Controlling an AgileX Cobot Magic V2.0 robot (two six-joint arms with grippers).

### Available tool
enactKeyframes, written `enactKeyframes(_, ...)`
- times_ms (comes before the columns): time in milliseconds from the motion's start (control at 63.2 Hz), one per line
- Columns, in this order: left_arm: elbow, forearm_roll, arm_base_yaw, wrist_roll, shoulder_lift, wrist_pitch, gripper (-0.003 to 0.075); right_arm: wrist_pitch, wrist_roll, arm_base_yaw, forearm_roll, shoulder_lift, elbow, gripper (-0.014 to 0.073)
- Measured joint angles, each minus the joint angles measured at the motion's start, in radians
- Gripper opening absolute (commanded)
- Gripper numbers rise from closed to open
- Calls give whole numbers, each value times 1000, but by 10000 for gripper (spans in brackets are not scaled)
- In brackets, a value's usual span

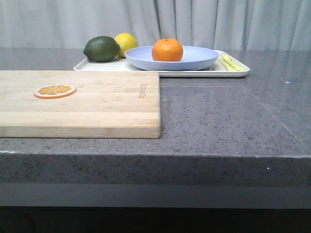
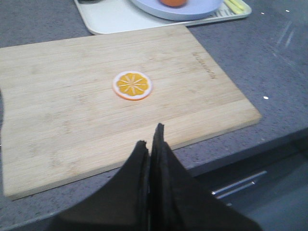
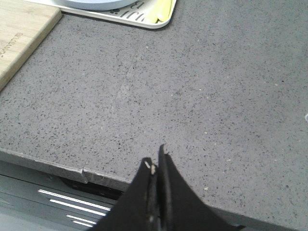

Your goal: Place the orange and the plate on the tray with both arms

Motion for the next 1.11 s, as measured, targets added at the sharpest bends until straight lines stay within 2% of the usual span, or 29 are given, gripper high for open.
enactKeyframes(79,98,28,76,0,-78,-72,-20,0,0,0,0,0,0,-117)
enactKeyframes(222,311,39,186,0,-241,-315,-20,0,0,0,0,0,0,-117)
enactKeyframes(396,525,40,221,0,-390,-542,-20,0,0,0,0,0,0,-117)
enactKeyframes(522,622,38,221,0,-428,-660,-20,0,0,0,0,0,0,-117)
enactKeyframes(617,622,32,221,0,-428,-709,-20,0,0,0,0,0,0,-117)
enactKeyframes(1108,622,7,262,0,-428,-707,-20,0,0,0,0,0,0,-117)
